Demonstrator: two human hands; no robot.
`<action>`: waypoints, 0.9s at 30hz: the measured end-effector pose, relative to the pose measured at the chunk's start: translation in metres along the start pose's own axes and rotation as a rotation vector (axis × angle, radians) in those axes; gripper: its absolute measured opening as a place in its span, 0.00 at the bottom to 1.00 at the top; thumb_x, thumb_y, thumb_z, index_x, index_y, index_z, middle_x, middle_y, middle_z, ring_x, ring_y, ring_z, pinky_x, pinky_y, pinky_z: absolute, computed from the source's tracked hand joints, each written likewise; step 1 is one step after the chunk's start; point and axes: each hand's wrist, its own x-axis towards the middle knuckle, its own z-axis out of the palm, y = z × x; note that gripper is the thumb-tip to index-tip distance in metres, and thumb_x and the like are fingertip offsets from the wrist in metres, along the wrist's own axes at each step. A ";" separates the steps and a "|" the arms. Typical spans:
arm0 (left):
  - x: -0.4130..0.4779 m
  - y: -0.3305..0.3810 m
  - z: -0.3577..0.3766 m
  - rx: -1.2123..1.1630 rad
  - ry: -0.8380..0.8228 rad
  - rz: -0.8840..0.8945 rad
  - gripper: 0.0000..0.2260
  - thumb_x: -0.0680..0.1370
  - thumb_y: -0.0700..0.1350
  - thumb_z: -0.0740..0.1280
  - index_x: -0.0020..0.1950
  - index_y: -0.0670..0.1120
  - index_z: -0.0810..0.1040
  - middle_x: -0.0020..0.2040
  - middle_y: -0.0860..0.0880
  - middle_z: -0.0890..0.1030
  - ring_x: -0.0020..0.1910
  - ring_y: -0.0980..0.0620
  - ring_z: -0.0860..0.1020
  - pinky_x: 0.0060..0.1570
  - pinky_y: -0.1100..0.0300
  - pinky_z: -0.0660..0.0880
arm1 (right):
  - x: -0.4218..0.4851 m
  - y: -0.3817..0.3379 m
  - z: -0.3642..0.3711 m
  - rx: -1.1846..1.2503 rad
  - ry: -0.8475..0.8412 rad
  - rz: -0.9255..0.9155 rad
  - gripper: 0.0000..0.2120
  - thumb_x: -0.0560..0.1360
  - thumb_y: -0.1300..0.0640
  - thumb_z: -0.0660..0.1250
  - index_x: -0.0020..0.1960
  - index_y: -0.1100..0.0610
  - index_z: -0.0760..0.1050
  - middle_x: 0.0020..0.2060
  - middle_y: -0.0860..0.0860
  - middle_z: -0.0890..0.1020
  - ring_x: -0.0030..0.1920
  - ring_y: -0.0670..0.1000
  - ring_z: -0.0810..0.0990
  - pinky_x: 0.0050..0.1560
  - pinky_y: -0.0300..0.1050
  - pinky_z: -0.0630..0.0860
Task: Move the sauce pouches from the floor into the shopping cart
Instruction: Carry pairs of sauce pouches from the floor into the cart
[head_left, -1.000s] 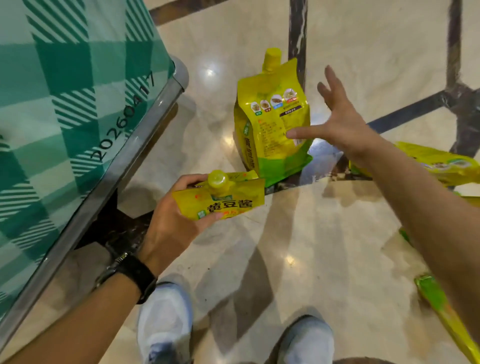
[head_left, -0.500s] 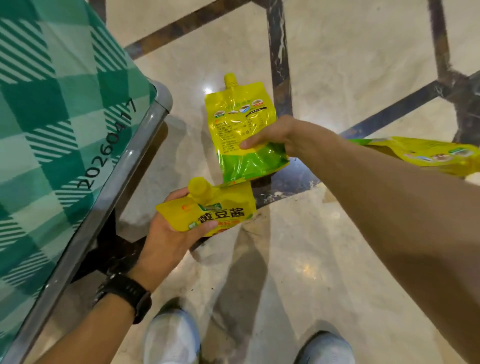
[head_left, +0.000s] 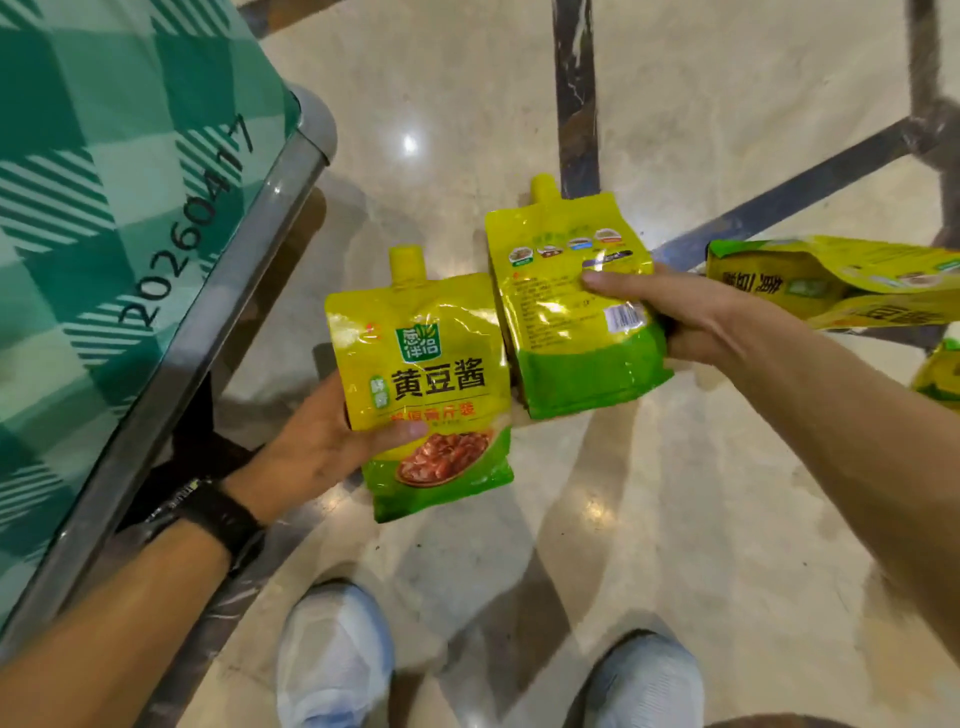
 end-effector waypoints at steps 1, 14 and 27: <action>0.000 -0.002 0.004 -0.038 0.071 -0.043 0.26 0.72 0.47 0.78 0.67 0.53 0.75 0.59 0.57 0.85 0.57 0.55 0.83 0.56 0.49 0.80 | 0.002 0.001 0.003 -0.061 -0.006 0.004 0.19 0.73 0.63 0.70 0.64 0.56 0.76 0.52 0.54 0.86 0.48 0.53 0.86 0.43 0.49 0.84; -0.110 0.136 0.036 -0.375 0.073 -0.358 0.36 0.58 0.51 0.84 0.65 0.50 0.78 0.57 0.49 0.86 0.54 0.48 0.85 0.47 0.56 0.83 | -0.202 0.044 0.033 0.231 0.060 -0.021 0.24 0.64 0.64 0.74 0.60 0.56 0.77 0.48 0.54 0.87 0.46 0.54 0.86 0.42 0.48 0.83; -0.359 0.424 0.087 -0.237 -0.030 -0.303 0.33 0.57 0.54 0.83 0.61 0.54 0.80 0.57 0.50 0.86 0.57 0.46 0.84 0.59 0.48 0.77 | -0.592 -0.059 0.071 0.351 0.299 -0.110 0.25 0.66 0.68 0.74 0.61 0.53 0.76 0.46 0.52 0.87 0.45 0.54 0.86 0.49 0.55 0.82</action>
